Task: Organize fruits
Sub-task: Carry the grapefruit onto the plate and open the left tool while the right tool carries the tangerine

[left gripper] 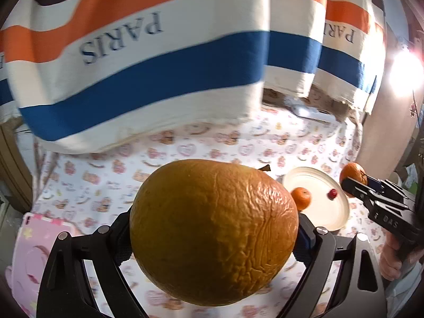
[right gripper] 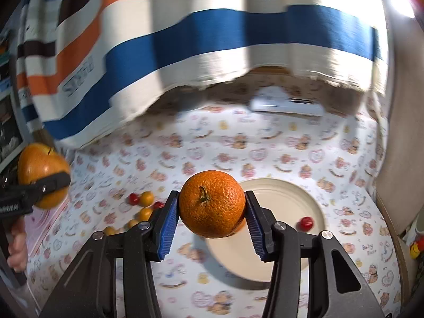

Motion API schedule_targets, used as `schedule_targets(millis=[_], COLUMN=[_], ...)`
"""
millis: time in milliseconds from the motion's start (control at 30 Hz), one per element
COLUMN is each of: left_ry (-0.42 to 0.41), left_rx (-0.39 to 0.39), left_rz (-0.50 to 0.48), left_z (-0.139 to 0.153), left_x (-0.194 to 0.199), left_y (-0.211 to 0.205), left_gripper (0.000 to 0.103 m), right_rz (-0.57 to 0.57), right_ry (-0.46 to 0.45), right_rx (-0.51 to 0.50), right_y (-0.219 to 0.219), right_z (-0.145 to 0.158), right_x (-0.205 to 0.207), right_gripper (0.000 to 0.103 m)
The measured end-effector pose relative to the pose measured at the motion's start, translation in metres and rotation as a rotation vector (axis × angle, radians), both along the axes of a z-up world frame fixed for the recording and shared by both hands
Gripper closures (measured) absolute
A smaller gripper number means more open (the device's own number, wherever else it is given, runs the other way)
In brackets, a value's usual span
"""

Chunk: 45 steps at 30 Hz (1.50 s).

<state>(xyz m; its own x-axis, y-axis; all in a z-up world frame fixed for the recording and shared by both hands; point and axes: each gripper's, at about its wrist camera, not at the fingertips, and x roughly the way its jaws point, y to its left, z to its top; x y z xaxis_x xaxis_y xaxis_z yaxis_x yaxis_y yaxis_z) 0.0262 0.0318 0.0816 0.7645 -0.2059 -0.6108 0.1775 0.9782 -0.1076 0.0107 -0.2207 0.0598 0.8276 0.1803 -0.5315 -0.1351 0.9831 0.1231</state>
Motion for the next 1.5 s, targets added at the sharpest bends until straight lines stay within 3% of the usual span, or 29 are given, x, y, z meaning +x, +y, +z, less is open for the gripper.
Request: schedule_targets(millis=[400,500,667,1033,1333,1500], left_ry=[0.063,0.084,0.13,0.246,0.254,0.218], left_rx=[0.007,0.034,0.029,0.012,0.031,0.1], left_rz=[-0.132,-0.16,-0.195,-0.294,-0.308,-0.317], left_z=[-0.019,-0.026,-0.037,-0.072,-0.089,-0.097], left_x=[0.013,0.017,0.028,0.049,0.057,0.058], left_y=[-0.104,-0.129,-0.162,-0.22,-0.241,-0.252], left_gripper=[0.012,0.012,0.012,0.012,0.012,0.012], right_rz=[-0.123,-0.185,-0.218,-0.218,-0.259,-0.243], right_ry=[0.065,0.046,0.028,0.093,0.123,0.114], right_rx=[0.066,0.106,0.06,0.182,0.232,0.216], right_y=[-0.091,-0.11,-0.12,-0.145,-0.161,-0.156], right_z=[-0.04,-0.041,-0.042,-0.049,-0.054,-0.053], right_x=[0.011,0.011,0.012,0.014,0.018,0.017], right_gripper=[0.053,0.053,0.053,0.053,0.053,0.053])
